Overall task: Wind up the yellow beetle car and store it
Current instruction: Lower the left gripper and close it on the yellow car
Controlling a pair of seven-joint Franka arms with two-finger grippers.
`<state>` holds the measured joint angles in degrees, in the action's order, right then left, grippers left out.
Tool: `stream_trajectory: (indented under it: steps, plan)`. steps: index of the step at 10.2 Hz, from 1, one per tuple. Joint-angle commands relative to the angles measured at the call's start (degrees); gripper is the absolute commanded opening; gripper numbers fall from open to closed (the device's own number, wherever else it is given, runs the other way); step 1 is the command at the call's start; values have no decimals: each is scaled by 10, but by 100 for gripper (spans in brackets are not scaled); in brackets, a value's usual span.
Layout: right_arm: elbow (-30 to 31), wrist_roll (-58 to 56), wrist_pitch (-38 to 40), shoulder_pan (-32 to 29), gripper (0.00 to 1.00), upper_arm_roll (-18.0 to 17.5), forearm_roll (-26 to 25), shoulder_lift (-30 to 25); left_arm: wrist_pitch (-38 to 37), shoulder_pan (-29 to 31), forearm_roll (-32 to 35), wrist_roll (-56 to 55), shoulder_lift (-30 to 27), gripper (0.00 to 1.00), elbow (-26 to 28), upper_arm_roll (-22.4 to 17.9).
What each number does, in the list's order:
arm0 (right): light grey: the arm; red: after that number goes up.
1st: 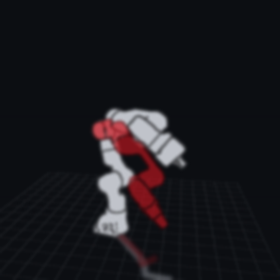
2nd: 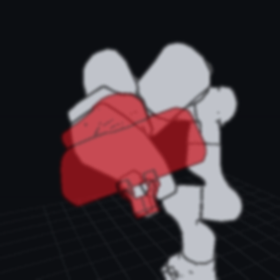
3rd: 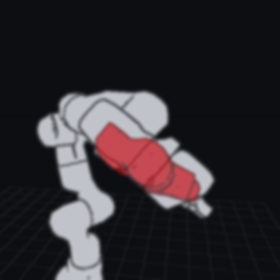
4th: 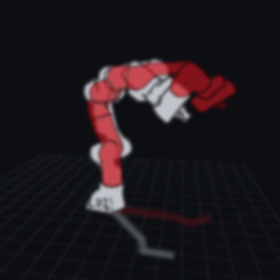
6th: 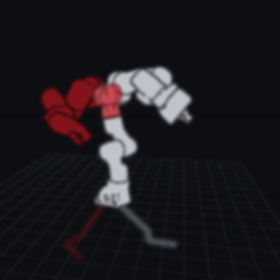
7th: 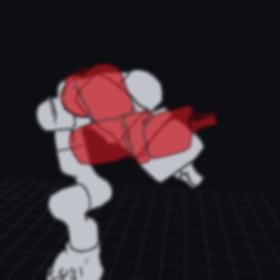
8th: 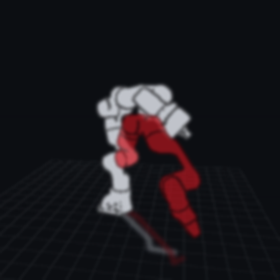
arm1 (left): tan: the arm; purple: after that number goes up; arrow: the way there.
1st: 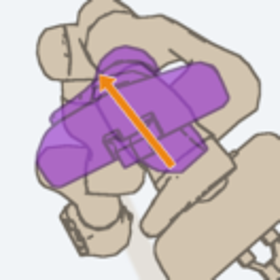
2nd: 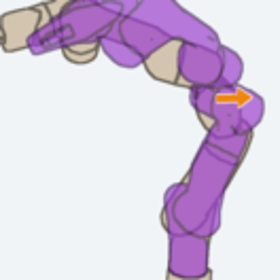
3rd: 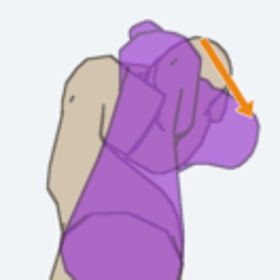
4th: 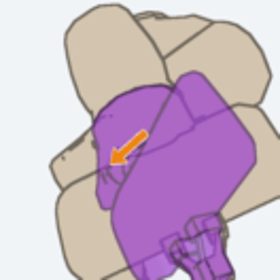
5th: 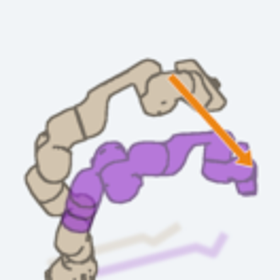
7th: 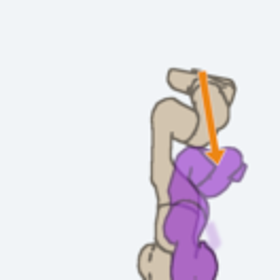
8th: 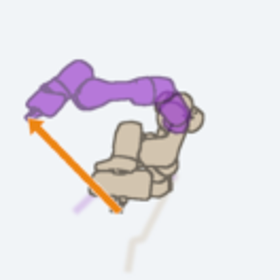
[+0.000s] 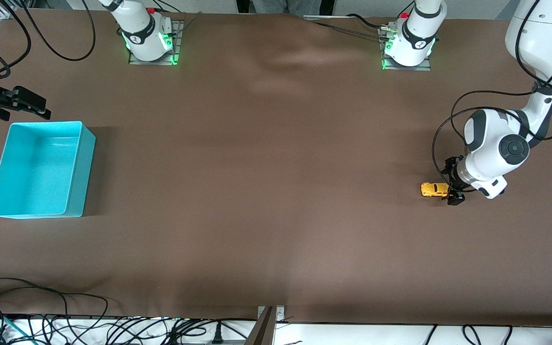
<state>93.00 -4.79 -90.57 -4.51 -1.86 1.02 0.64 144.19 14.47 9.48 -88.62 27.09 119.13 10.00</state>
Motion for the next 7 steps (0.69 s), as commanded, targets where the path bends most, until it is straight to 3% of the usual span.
stream_trajectory:
  steps: [1, 2, 3, 4, 5, 7]
  plan:
    - [-4, 2, 2, -1, 100, -1, -8, -1, 1, -1, 18, -15, 12, 97, -7, 2]
    - [-4, 2, 2, -1, 100, -1, -8, 0, 1, -2, 18, -14, 11, 84, -7, 2]
    - [-3, 2, 2, 0, 100, -1, -8, 0, 1, -3, 17, -15, 12, 61, -7, 3]
    - [-3, 2, 1, 0, 100, -1, -8, 0, 1, -2, 13, -16, 12, 27, -8, 3]
    - [-3, 2, 1, 0, 100, -2, -8, 2, 0, -3, 12, -23, 13, 0, -15, 3]
    - [-3, 2, 1, 0, 100, -1, -8, 3, 0, -4, 13, -31, 15, 0, -17, 3]
